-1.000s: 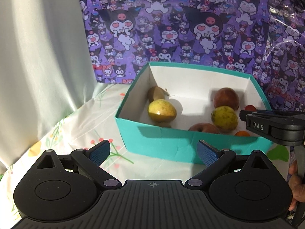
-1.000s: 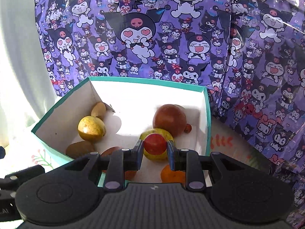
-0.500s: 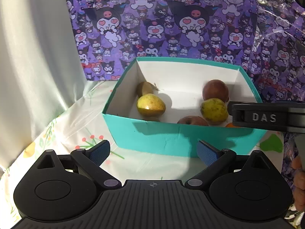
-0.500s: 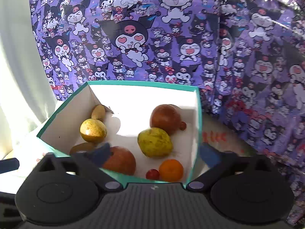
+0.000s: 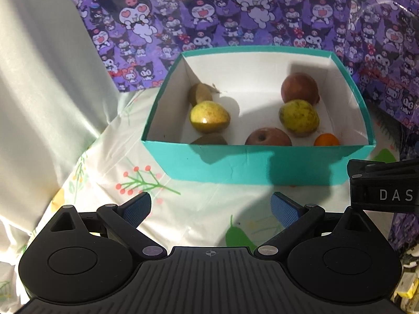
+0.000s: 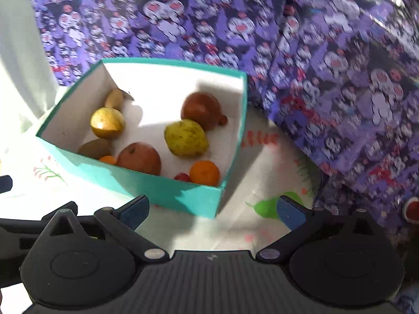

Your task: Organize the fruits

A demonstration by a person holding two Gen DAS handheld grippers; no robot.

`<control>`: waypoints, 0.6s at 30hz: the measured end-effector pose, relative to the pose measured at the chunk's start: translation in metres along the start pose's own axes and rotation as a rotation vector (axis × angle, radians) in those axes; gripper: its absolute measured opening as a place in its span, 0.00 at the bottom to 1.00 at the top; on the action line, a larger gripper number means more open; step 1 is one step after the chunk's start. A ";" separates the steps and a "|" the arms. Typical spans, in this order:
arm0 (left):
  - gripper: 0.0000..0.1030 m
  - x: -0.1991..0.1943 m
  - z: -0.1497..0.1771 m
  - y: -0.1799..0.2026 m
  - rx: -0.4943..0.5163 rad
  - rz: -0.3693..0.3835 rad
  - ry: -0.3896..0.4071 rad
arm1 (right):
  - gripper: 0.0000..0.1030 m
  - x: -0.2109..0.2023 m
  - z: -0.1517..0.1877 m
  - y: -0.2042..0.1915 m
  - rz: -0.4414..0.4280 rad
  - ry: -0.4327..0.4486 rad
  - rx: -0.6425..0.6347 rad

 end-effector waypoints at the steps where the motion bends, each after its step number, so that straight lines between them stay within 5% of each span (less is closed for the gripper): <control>1: 0.98 0.000 -0.001 0.000 0.008 -0.001 -0.017 | 1.00 0.001 0.000 0.002 0.005 -0.012 0.009; 7: 0.98 0.004 -0.009 -0.004 0.008 -0.029 -0.067 | 1.00 0.003 0.000 0.019 0.087 -0.067 0.037; 18: 0.98 0.024 -0.014 0.002 -0.012 -0.043 -0.169 | 1.00 0.026 0.005 0.017 0.058 -0.181 -0.004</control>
Point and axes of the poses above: each gripper's, at about its wrist camera, not at the fingertips, and x roughly the way its jaws point, y to its right, z to its underside, the point moved 9 cm from there along x, roughly the way its jaws point, and after that the axes turned 8 degrees about -z, right-handed, at the moved point
